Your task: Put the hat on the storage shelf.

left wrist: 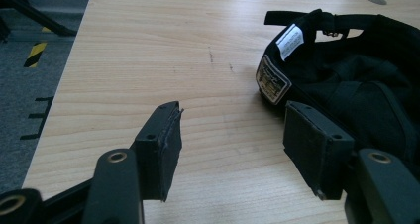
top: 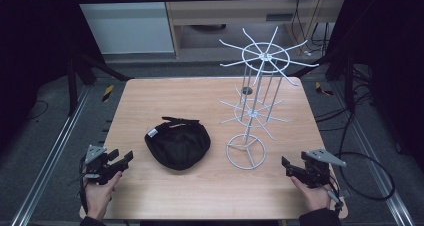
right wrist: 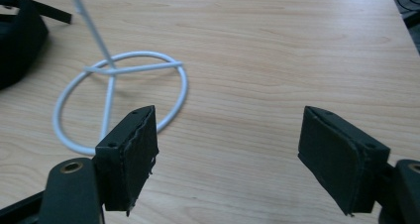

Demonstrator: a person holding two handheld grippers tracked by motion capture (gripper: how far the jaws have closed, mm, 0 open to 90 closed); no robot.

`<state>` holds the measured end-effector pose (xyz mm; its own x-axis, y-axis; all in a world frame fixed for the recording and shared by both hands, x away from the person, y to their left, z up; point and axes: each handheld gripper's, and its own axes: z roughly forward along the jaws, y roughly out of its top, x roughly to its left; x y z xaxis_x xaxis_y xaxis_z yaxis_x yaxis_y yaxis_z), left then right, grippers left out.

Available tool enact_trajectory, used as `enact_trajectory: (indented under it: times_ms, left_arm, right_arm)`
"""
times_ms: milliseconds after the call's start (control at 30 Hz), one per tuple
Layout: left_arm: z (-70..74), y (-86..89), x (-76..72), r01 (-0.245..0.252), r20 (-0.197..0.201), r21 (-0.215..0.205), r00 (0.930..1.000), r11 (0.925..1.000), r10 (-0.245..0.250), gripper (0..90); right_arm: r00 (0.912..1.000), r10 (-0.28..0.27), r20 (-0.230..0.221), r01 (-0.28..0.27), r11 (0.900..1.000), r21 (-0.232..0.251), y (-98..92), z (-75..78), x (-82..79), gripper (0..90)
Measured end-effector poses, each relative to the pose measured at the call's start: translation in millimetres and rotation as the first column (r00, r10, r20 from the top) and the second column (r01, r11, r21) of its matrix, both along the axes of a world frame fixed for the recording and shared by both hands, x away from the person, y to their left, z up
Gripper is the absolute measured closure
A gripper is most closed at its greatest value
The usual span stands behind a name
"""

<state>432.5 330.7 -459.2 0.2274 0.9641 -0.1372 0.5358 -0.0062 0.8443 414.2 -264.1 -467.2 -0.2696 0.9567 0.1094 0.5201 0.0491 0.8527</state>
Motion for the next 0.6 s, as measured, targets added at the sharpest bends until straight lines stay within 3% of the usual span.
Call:
enact_trajectory:
  times_ms: [200, 233, 367, 600]
  left_arm:
    - [4.3, -2.4, -1.4, 0.005, -0.004, -0.012, 1.0, 0.9999, -0.005, 37.2]
    - [5.4, -2.7, -1.7, 0.006, -0.003, -0.014, 1.0, 0.9999, -0.006, 36.8]
    - [9.0, -5.1, -1.7, 0.02, 0.003, -0.009, 0.9998, 0.9998, -0.02, 35.8]
    - [15.0, -10.4, 2.5, 0.048, 0.008, -0.004, 0.9988, 0.9988, -0.048, 35.8]
  right_arm:
    - [0.9981, 0.058, 0.021, -0.058, 0.998, 0.007, 13.1, 6.7, -6.0, 30.6]
    - [0.9956, 0.09, 0.028, -0.09, 0.996, 0.007, 19.2, 8.3, -7.7, 35.2]
    - [0.9902, 0.132, 0.045, -0.132, 0.991, 0.003, 30.2, 13.3, -10.2, 42.5]
    - [0.982, 0.178, 0.063, -0.18, 0.983, 0.026, 47.6, 18.8, -13.2, 46.4]
